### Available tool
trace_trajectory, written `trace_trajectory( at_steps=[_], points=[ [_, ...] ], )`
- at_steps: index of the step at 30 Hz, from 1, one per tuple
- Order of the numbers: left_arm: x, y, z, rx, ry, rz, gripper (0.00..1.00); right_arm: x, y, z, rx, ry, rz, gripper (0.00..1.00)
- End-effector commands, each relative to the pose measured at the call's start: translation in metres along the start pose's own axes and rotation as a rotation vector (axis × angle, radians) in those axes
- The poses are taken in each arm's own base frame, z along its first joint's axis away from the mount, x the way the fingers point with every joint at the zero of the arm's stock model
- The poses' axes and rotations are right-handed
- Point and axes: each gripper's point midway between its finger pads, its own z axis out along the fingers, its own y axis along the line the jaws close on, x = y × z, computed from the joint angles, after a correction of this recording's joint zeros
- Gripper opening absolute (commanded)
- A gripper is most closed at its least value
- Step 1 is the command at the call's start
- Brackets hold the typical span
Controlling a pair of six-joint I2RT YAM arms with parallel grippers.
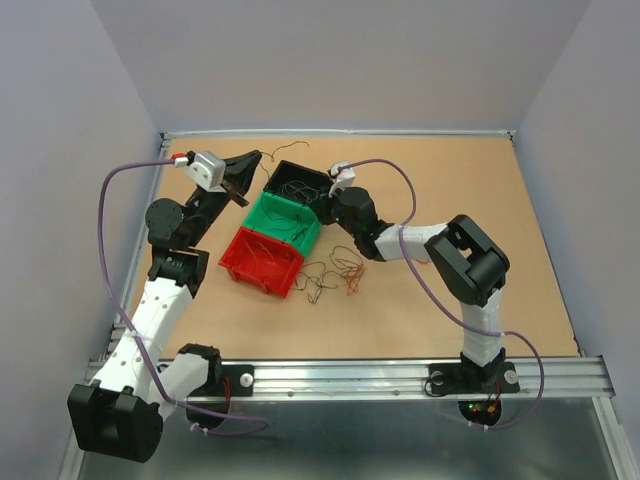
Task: Untangle the cables
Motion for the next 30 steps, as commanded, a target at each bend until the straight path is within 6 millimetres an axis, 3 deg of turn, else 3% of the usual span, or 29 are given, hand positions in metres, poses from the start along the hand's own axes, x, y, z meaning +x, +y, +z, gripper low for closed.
trace_trajectory(
  at_steps=[1,3,7,9,10,12,17,20,24,30],
  points=[
    [-0.022,0.012,-0.001,-0.067,-0.075,0.063,0.0,-0.035,0.012,0.005,-0.038,-0.088,0.016,0.13],
    [-0.021,0.02,-0.002,-0.109,-0.072,0.067,0.0,-0.036,0.016,0.003,-0.064,-0.092,0.013,0.02],
    [-0.019,0.031,-0.004,-0.144,-0.063,0.07,0.0,-0.043,0.03,-0.001,-0.126,-0.118,0.003,0.01],
    [-0.018,0.031,-0.004,-0.139,-0.058,0.072,0.0,-0.042,0.033,-0.002,-0.137,-0.119,-0.017,0.07],
    [-0.02,0.031,-0.005,-0.14,-0.063,0.078,0.0,-0.044,0.034,-0.003,-0.14,-0.125,-0.022,0.21],
    [-0.019,0.031,-0.006,-0.136,-0.06,0.095,0.0,-0.041,0.031,-0.007,-0.134,-0.125,-0.037,0.27],
    [-0.011,0.035,-0.005,-0.127,-0.037,0.152,0.0,-0.041,0.032,-0.021,-0.162,-0.135,-0.073,0.29],
    [0.001,0.042,-0.002,-0.126,-0.012,0.189,0.0,-0.039,0.039,-0.029,-0.209,-0.137,-0.09,0.31],
    [0.031,0.051,0.006,-0.084,0.053,0.215,0.0,-0.036,0.051,-0.038,-0.294,-0.136,-0.12,0.36],
    [0.071,0.037,0.013,0.106,0.146,0.268,0.0,-0.034,0.069,-0.046,-0.413,-0.137,-0.18,0.46]
  ],
)
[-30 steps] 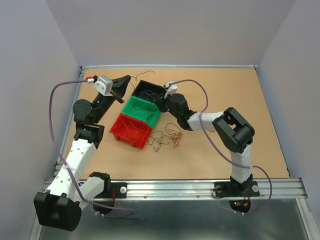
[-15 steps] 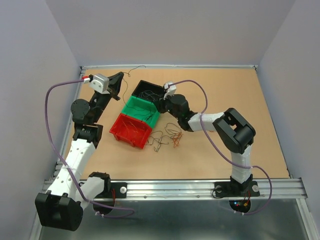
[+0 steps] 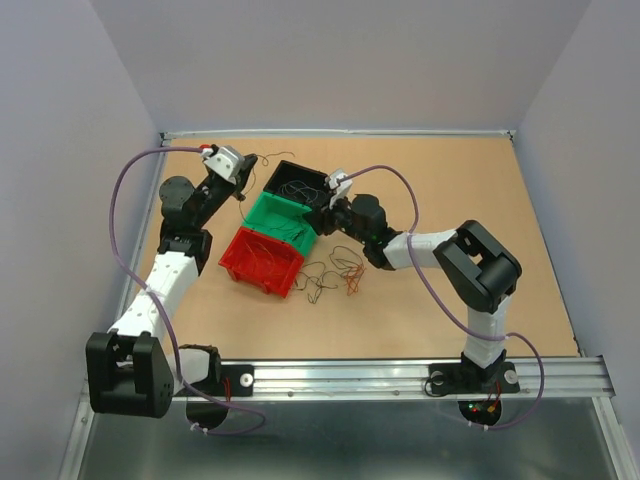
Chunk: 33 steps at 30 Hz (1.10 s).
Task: Untangle the cables
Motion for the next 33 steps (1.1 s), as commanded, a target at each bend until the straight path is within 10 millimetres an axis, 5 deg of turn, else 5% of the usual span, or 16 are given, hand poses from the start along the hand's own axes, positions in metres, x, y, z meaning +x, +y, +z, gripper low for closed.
trace_trajectory(
  at_steps=[1,8,16,21,30,33],
  points=[
    [-0.011,-0.015,0.006,0.142,-0.05,0.129,0.0,-0.034,0.036,-0.007,-0.182,-0.099,-0.089,0.48],
    [0.004,-0.032,0.012,0.26,-0.04,0.119,0.0,-0.038,0.059,0.002,-0.327,-0.106,-0.124,0.56],
    [0.001,-0.043,0.014,0.308,-0.089,0.042,0.0,-0.041,0.089,0.025,-0.403,-0.129,-0.142,0.7],
    [-0.004,-0.045,0.011,0.313,-0.104,0.029,0.0,-0.043,0.114,0.038,-0.404,-0.157,-0.169,0.7],
    [-0.012,-0.05,0.005,0.319,-0.13,0.035,0.0,-0.043,0.132,0.064,-0.378,-0.19,-0.166,0.65],
    [-0.011,-0.052,0.004,0.328,-0.13,0.033,0.0,-0.043,0.127,0.071,-0.333,-0.199,-0.156,0.44]
  ],
)
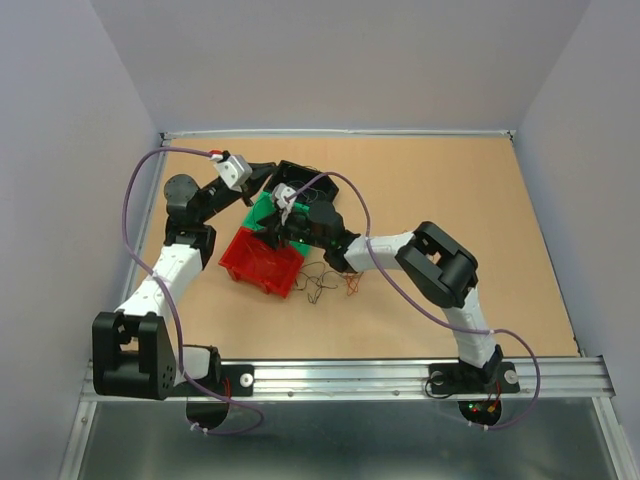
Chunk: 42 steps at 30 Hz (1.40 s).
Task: Untangle the cables
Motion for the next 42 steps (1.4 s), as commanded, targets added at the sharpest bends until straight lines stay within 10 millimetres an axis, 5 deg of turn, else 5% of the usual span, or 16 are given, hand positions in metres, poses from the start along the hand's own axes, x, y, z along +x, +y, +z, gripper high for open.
trace_trajectory(
  at_steps=[1,7,25,33,42],
  points=[
    [-0.023,-0.006,-0.004,0.019,-0.063,0.056,0.0,-0.043,-0.012,0.016,0.063,-0.131,-0.048,0.37],
    [-0.011,-0.003,-0.004,0.006,-0.045,0.064,0.0,-0.033,-0.029,0.011,0.164,-0.129,-0.003,0.01],
    [0.029,-0.001,-0.009,0.004,0.029,0.056,0.0,0.045,-0.081,-0.025,0.257,0.034,0.107,0.01],
    [0.044,-0.01,-0.011,0.053,0.081,0.07,0.0,0.054,-0.09,-0.021,0.239,0.112,0.154,0.01],
    [0.058,0.003,-0.012,0.029,0.198,0.049,0.0,0.089,-0.079,-0.025,0.205,0.306,0.245,0.01]
  ],
)
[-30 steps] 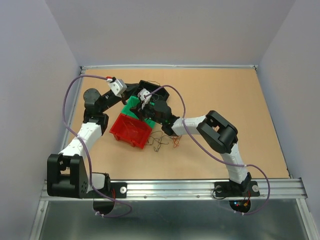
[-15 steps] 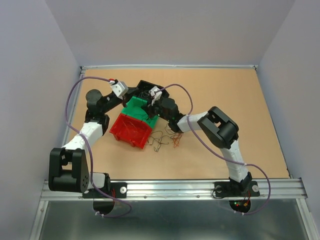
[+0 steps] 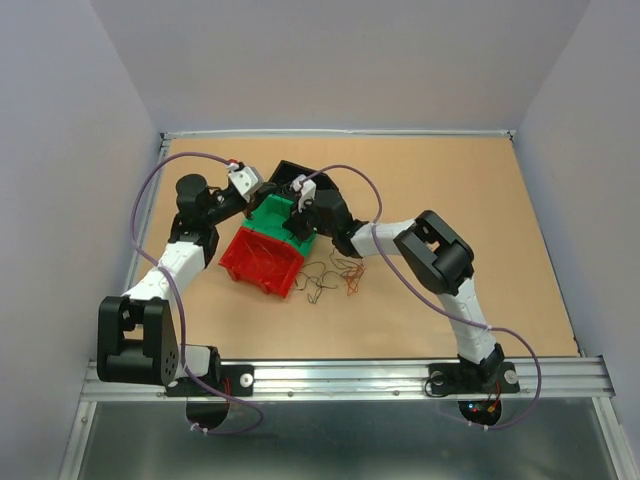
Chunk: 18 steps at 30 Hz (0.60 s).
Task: Untangle the cables
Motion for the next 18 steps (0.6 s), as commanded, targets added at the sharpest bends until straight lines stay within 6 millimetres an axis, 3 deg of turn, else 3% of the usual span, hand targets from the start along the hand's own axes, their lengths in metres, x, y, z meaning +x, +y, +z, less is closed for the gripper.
trace_trajectory(
  at_steps=[1,3,7,10,11,13,15,18],
  points=[
    [-0.021,0.014,-0.002,-0.021,0.011,0.076,0.0,0.003,0.004,0.006,-0.021,0.079,0.023,0.01],
    [-0.014,0.016,-0.004,-0.036,0.039,0.074,0.0,0.011,0.002,0.007,-0.005,0.12,0.032,0.02],
    [0.001,0.016,-0.003,-0.033,0.084,0.06,0.0,0.008,0.003,0.004,-0.012,0.112,0.018,0.19],
    [0.014,0.016,-0.001,-0.011,0.13,0.032,0.0,-0.01,0.01,-0.006,-0.022,0.06,0.003,0.29],
    [0.016,0.018,0.001,-0.003,0.142,0.04,0.0,-0.03,0.013,-0.011,-0.025,0.01,-0.01,0.35],
    [0.024,0.013,0.002,0.039,0.173,0.018,0.0,-0.031,0.015,-0.02,-0.024,-0.004,-0.012,0.45],
    [0.029,0.012,0.003,0.06,0.194,0.04,0.0,-0.05,0.017,-0.029,-0.012,-0.058,-0.021,0.49],
    [0.041,0.011,0.002,0.08,0.241,0.037,0.0,-0.055,0.018,-0.039,0.0,-0.088,-0.029,0.54]
  ],
)
